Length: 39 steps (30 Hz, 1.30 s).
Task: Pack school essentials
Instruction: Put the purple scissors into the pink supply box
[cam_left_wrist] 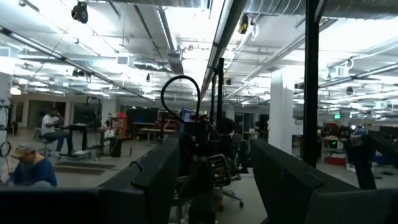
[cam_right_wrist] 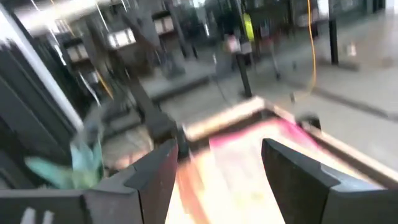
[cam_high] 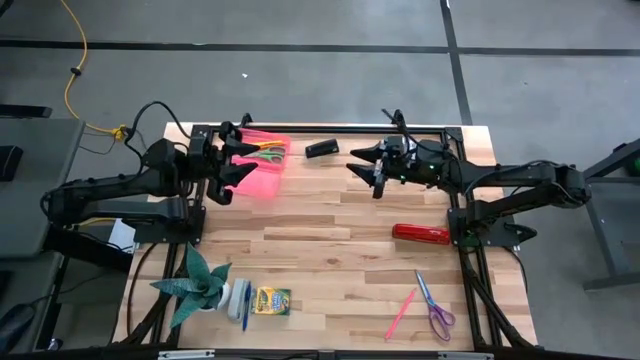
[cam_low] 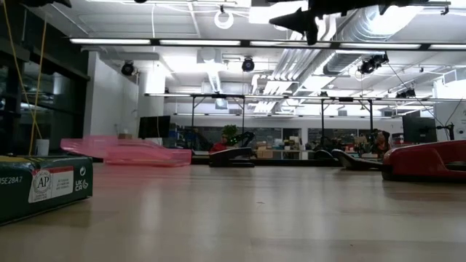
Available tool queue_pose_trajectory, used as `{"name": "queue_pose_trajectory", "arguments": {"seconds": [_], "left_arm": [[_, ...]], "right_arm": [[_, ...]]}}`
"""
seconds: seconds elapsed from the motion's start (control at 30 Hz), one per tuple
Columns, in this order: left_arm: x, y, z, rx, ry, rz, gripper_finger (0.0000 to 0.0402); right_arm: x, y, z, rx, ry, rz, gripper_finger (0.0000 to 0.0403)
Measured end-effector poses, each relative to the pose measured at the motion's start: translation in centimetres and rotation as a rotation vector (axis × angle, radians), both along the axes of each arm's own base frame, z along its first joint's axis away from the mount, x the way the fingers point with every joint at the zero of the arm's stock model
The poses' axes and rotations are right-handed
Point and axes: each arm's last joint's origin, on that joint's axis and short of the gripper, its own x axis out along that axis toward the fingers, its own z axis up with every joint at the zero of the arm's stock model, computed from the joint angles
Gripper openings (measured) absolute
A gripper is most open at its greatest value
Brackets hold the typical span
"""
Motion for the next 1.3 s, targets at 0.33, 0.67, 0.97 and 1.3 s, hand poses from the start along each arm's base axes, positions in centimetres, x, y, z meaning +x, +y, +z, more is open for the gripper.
{"name": "queue_pose_trajectory", "arguments": {"seconds": [0.33,0.67,0.97,1.3], "left_arm": [[0.0,0.0,0.0,-0.008,0.0,-0.003,0.0186],[0.0,0.0,0.0,-0.008,0.0,-0.003,0.0186],[0.0,0.0,0.0,-0.008,0.0,-0.003,0.0186],[0.0,0.0,0.0,-0.022,-0.003,-0.009,0.0186]], "right_arm": [[-0.6,5.3,-1.6,0.394,0.66,0.198,0.0227],[-5.9,14.4,-6.8,0.77,1.125,0.133,0.0227],[-9.1,21.0,-9.6,0.963,1.428,0.052,0.0227],[-9.3,26.9,-15.7,0.929,1.677,0.071,0.0227]]}}
